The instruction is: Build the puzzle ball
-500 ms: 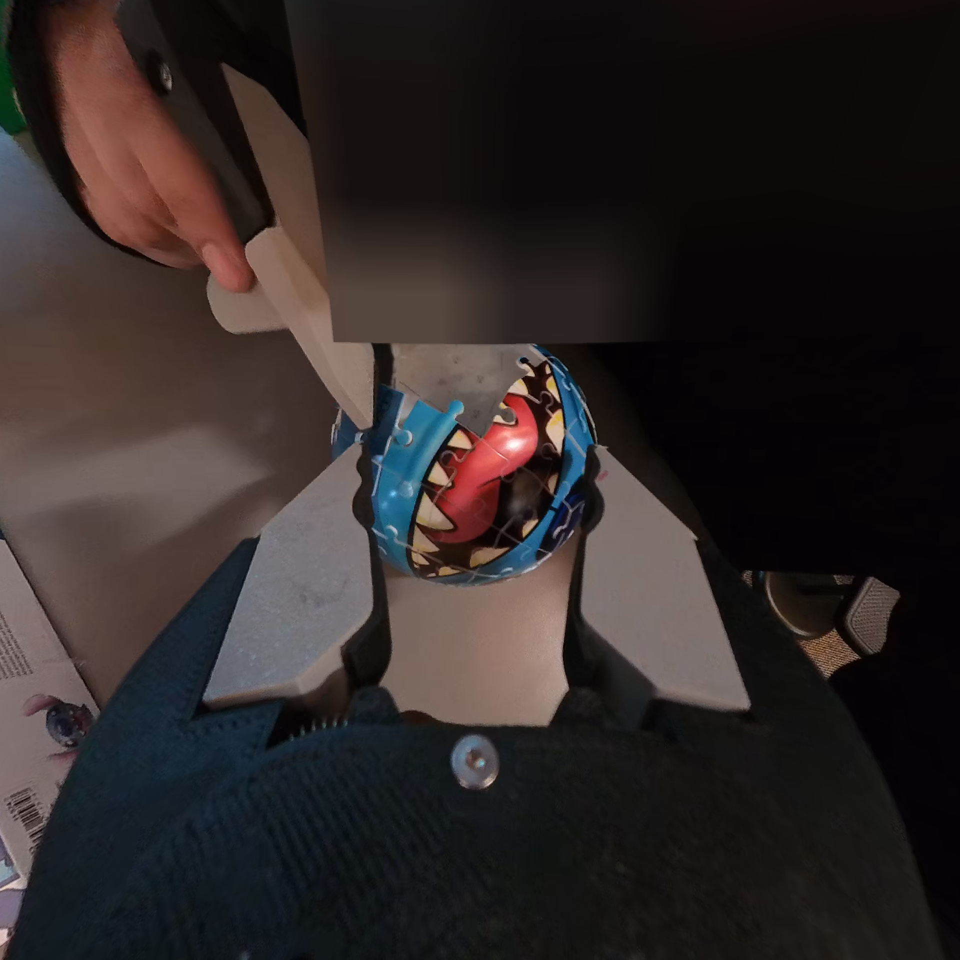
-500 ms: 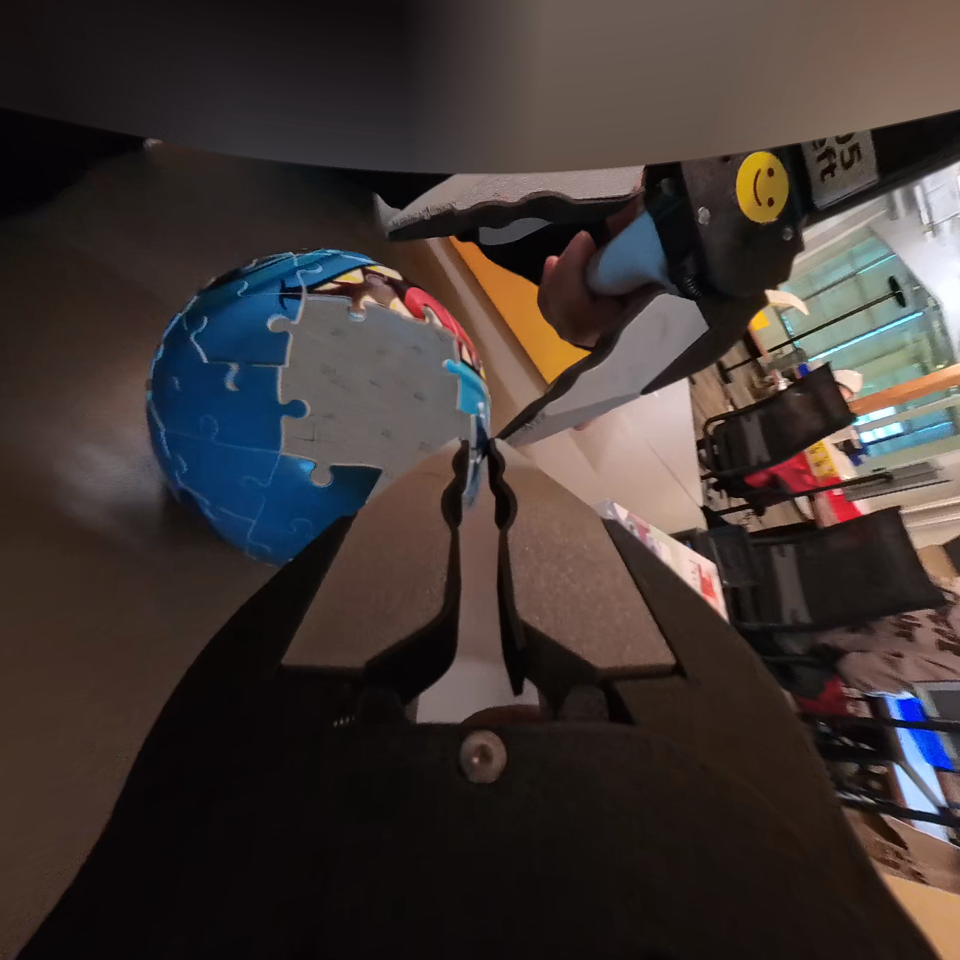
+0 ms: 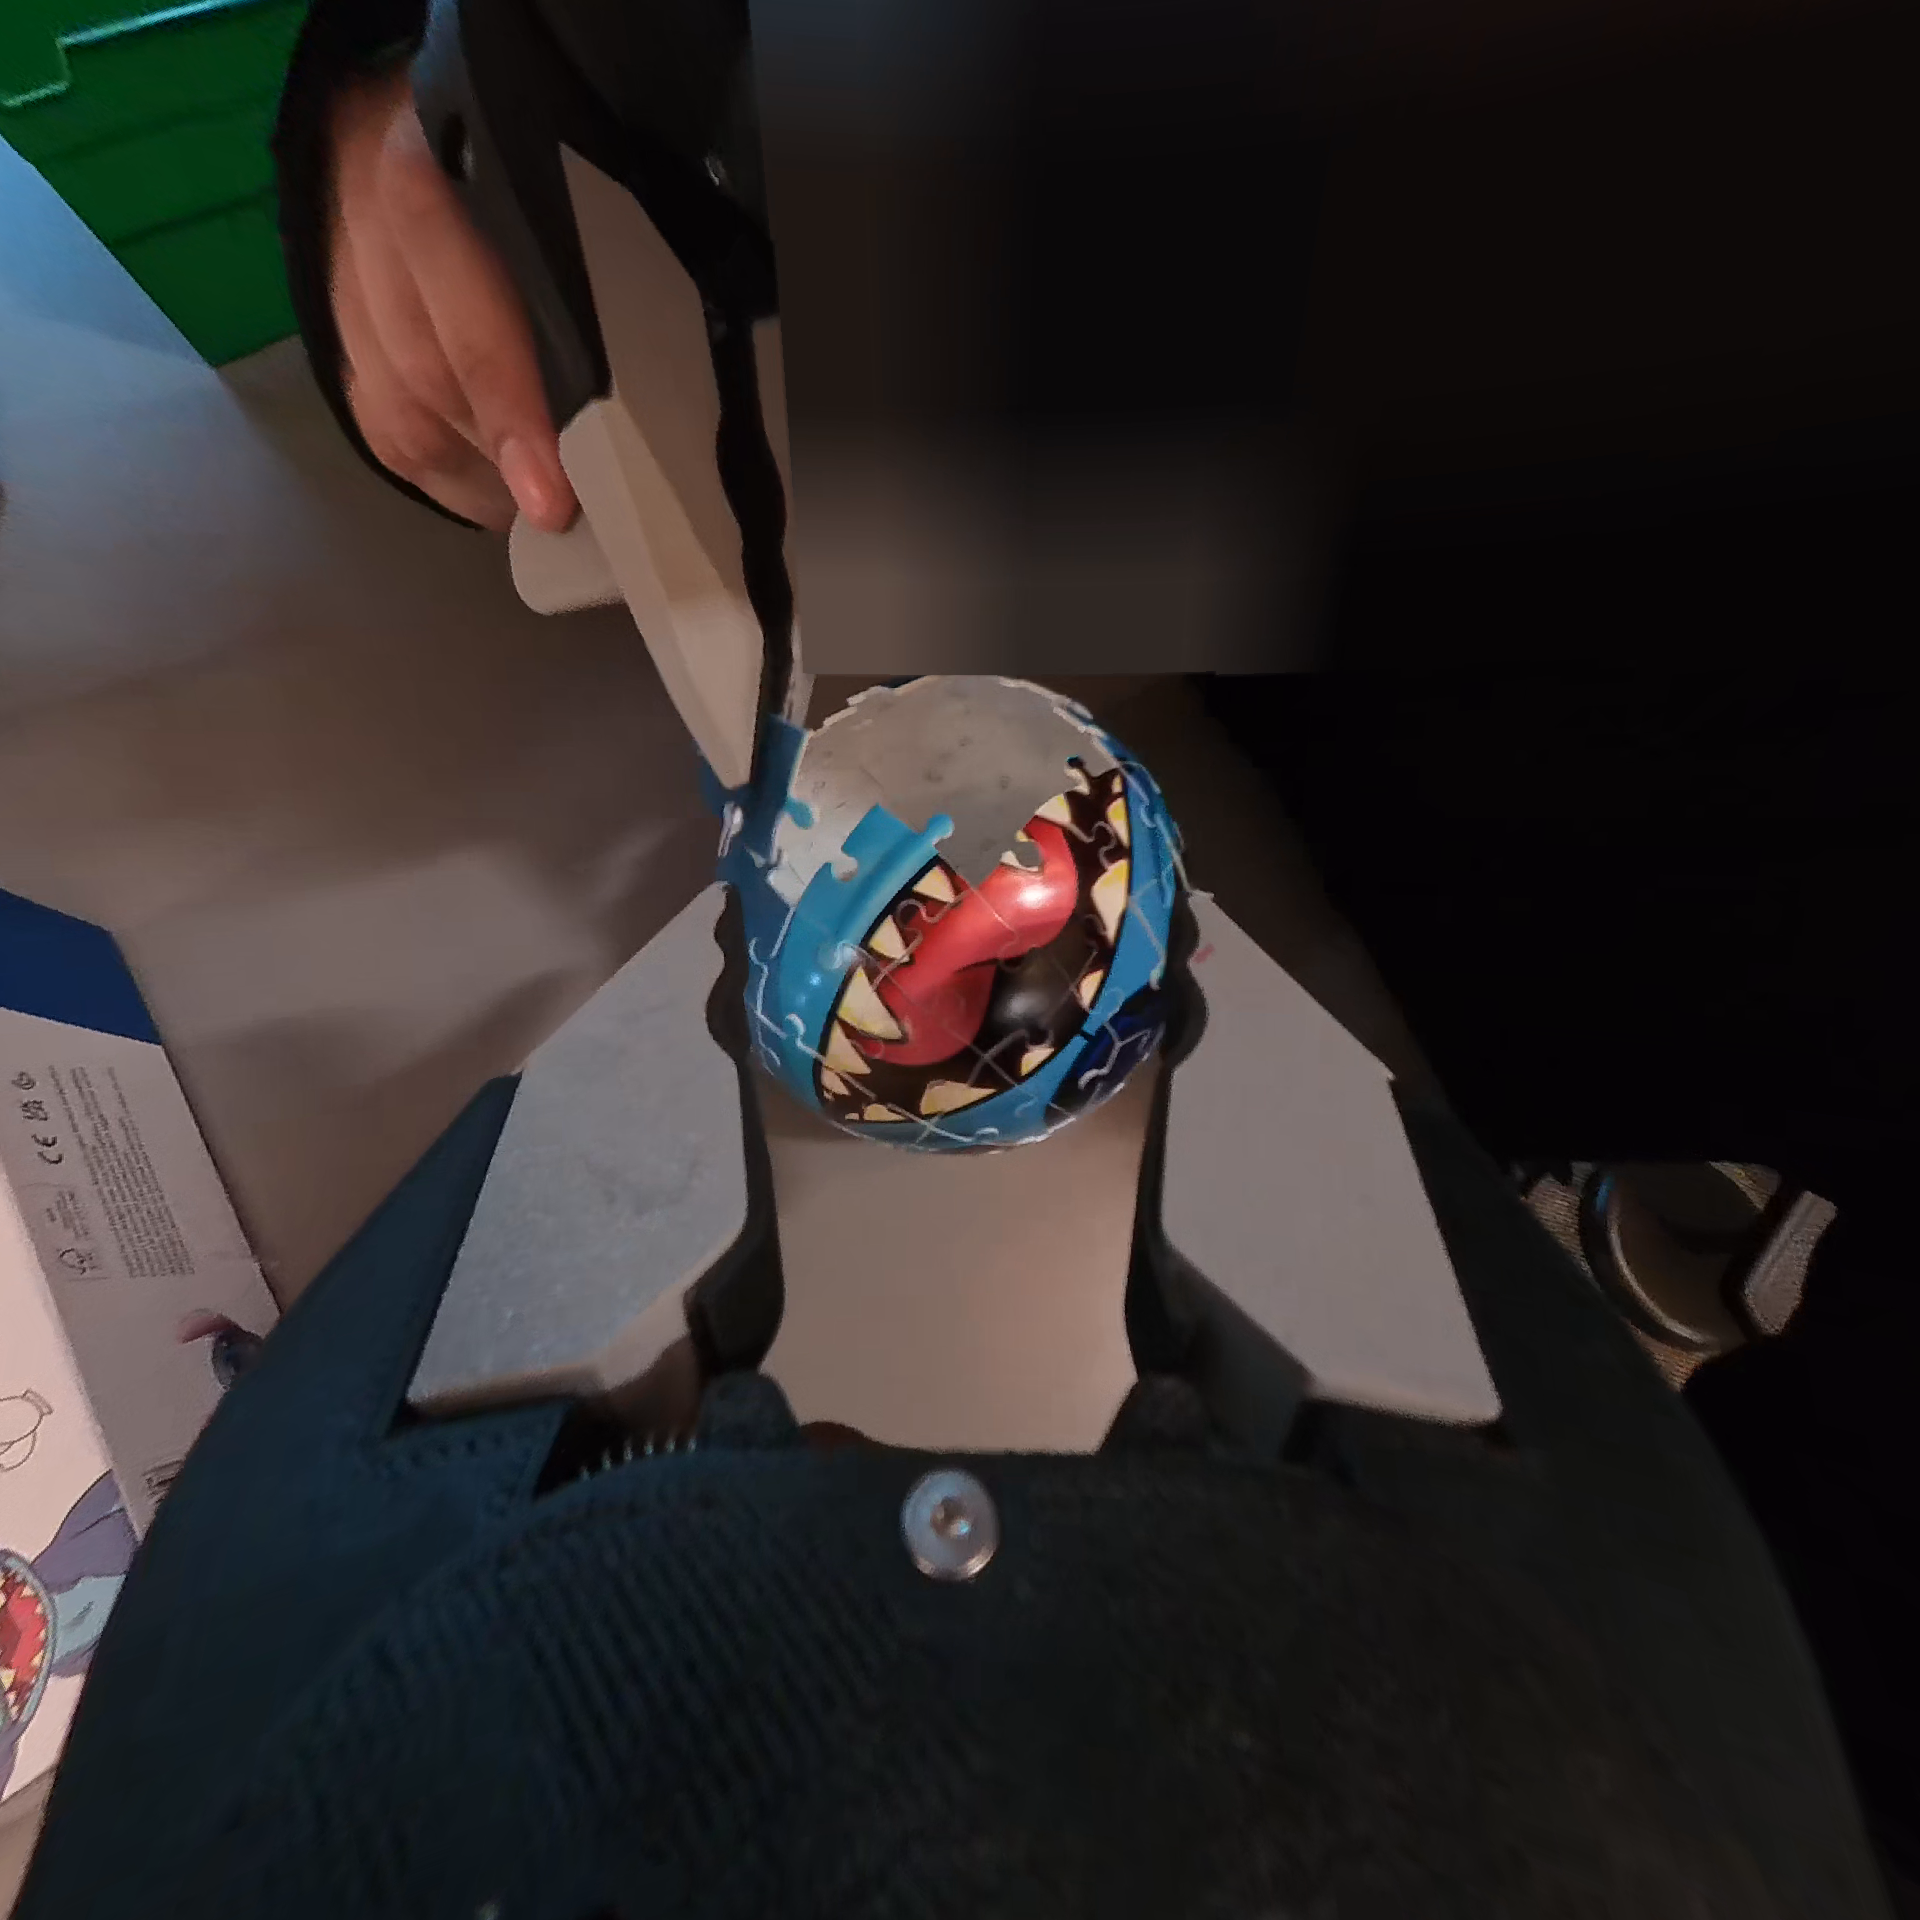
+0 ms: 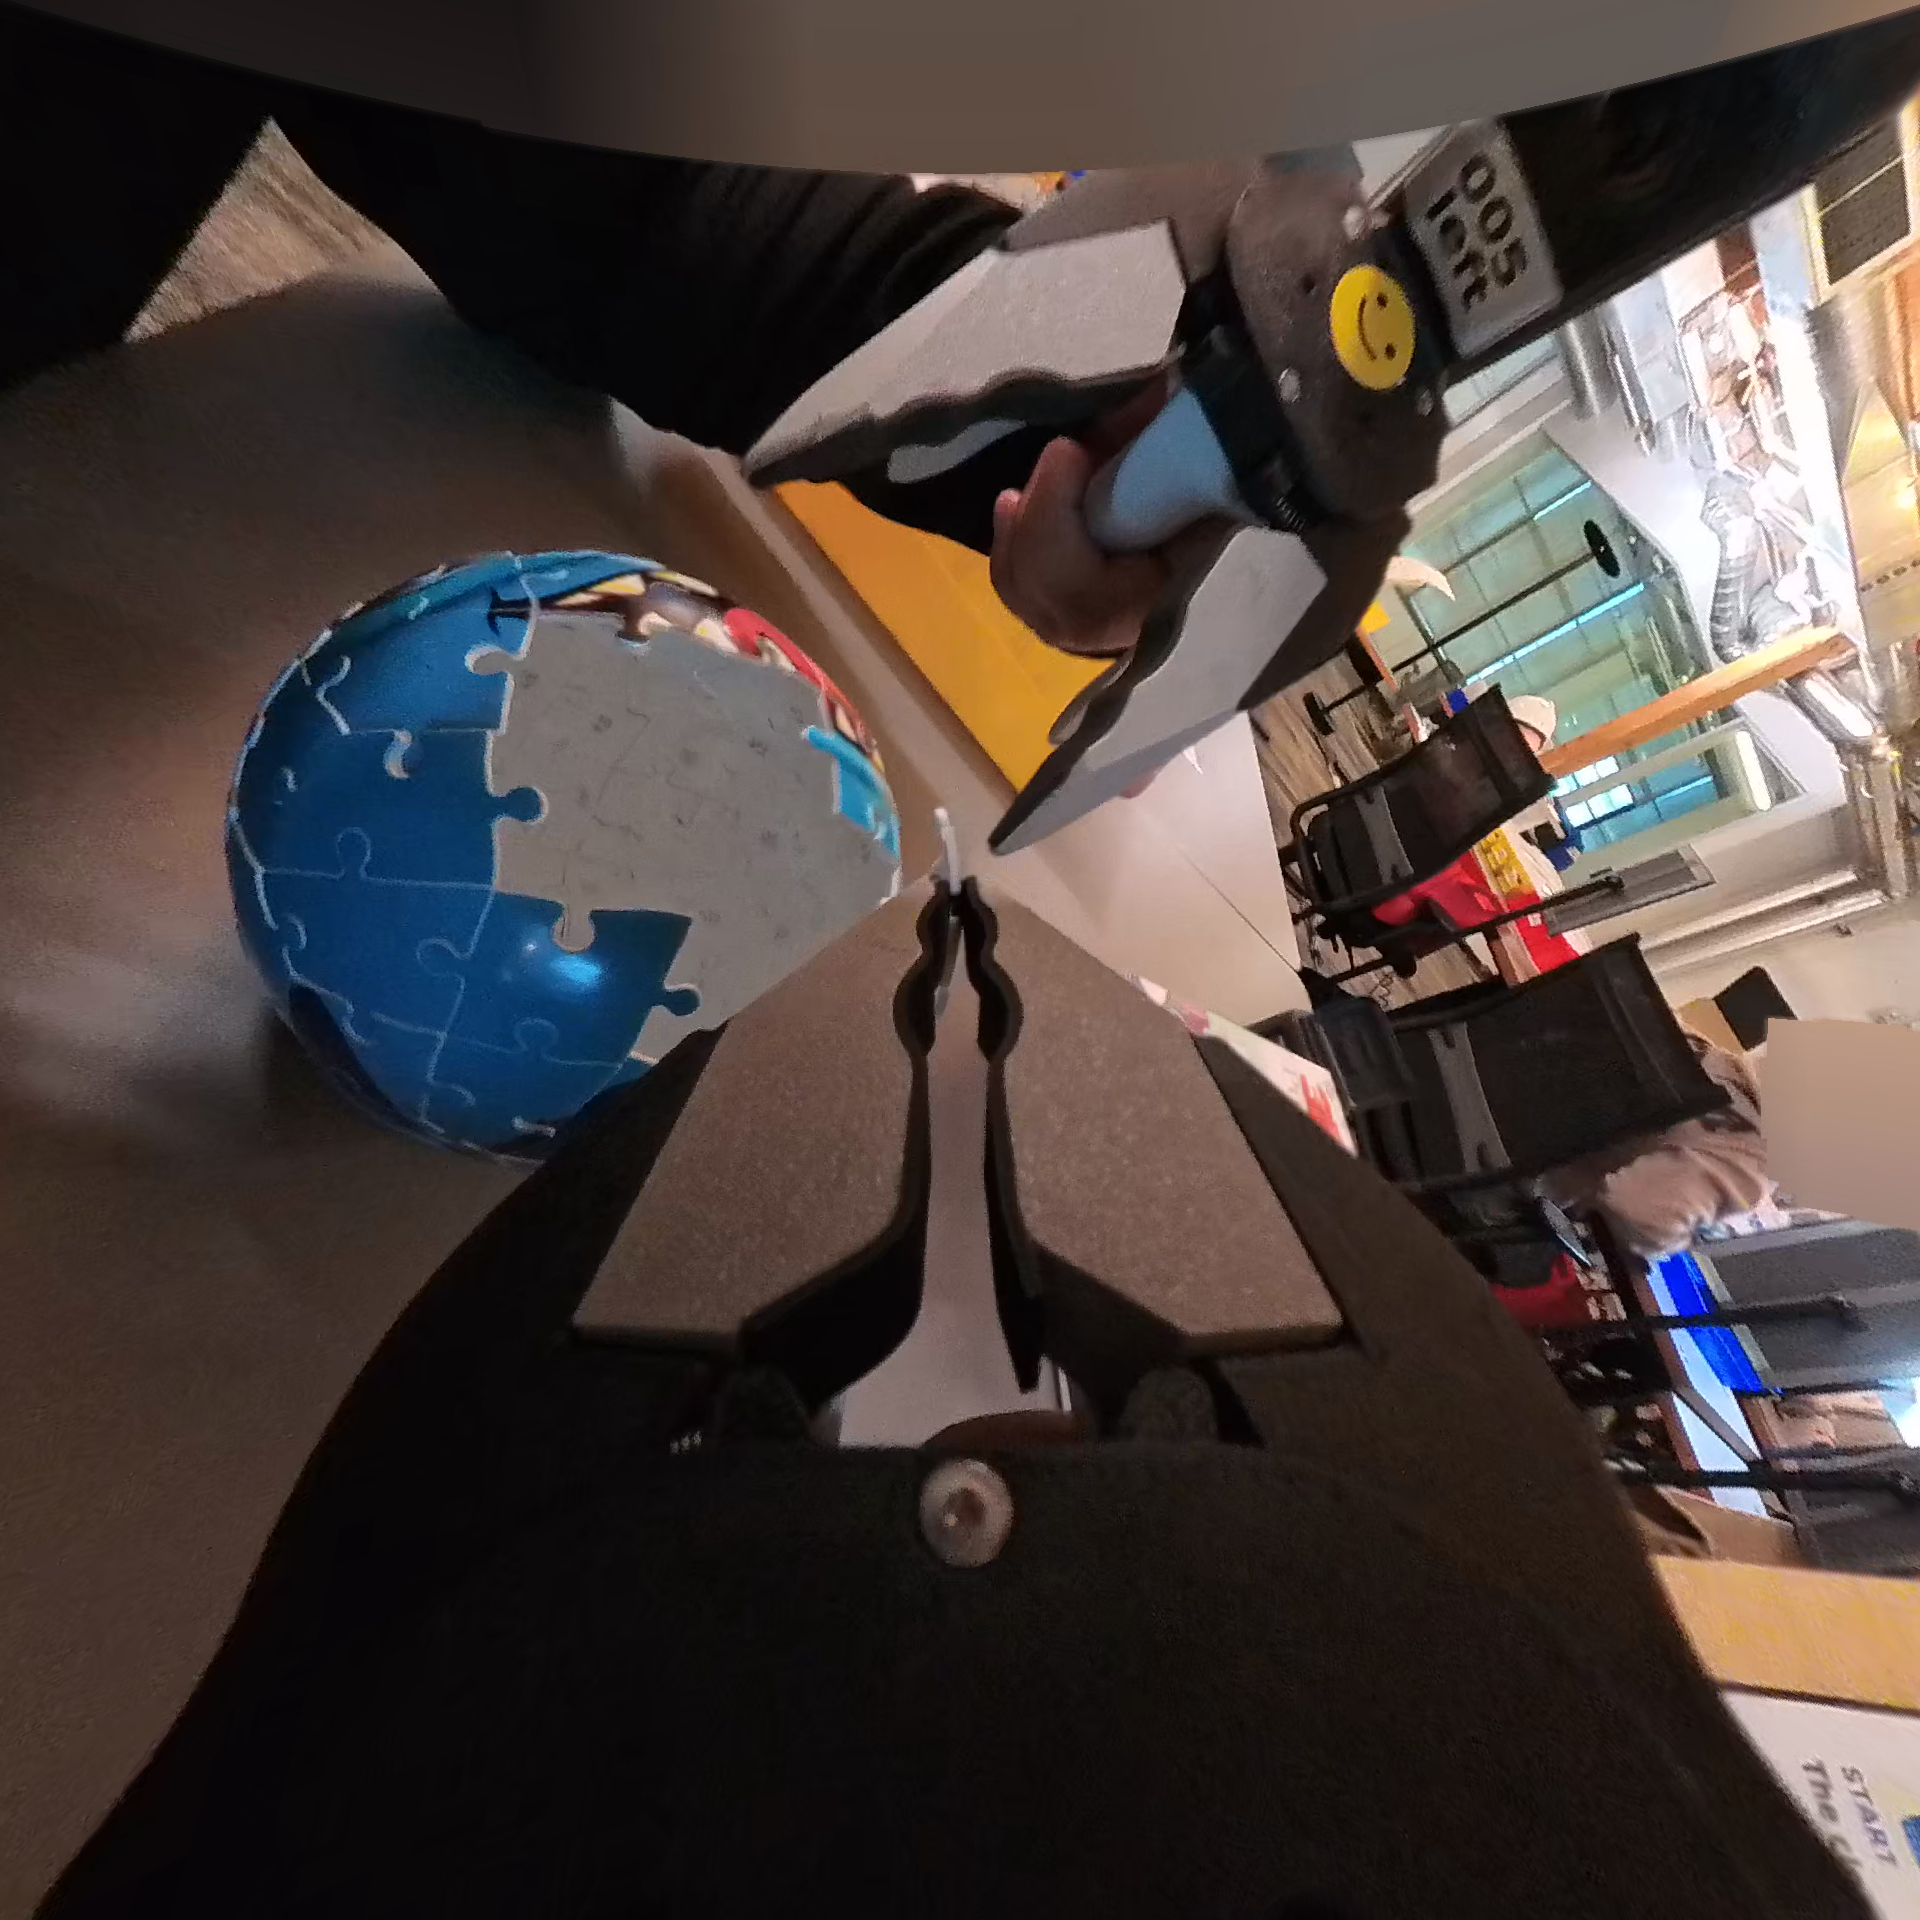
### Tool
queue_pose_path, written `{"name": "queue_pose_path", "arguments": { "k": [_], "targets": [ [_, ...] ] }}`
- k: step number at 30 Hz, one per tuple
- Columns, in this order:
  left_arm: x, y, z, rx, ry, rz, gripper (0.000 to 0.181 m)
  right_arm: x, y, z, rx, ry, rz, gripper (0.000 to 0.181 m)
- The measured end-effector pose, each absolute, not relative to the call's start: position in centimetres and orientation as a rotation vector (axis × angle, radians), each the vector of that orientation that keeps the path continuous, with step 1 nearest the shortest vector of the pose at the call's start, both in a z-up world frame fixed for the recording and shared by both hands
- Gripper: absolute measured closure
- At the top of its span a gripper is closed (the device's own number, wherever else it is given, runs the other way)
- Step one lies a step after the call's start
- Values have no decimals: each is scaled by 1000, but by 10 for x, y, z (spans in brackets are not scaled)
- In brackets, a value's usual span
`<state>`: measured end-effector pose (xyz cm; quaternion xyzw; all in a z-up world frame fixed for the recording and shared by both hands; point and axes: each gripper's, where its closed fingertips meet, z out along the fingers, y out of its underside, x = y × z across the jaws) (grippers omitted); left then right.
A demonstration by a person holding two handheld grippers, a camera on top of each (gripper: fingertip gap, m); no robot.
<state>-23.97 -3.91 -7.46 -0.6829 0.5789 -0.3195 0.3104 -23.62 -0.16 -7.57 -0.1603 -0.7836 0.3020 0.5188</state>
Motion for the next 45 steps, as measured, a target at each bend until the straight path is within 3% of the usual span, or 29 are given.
{"name": "queue_pose_path", "arguments": {
  "k": [15,45],
  "targets": [
    [-236,-47,-67,-1796,1493,-812,102,-240,-6,-87,-434,-1923,494,181],
    [-225,-54,-82,-1793,1584,-930,103,-238,-16,-90,-384,-1895,516,179]
  ]
}}
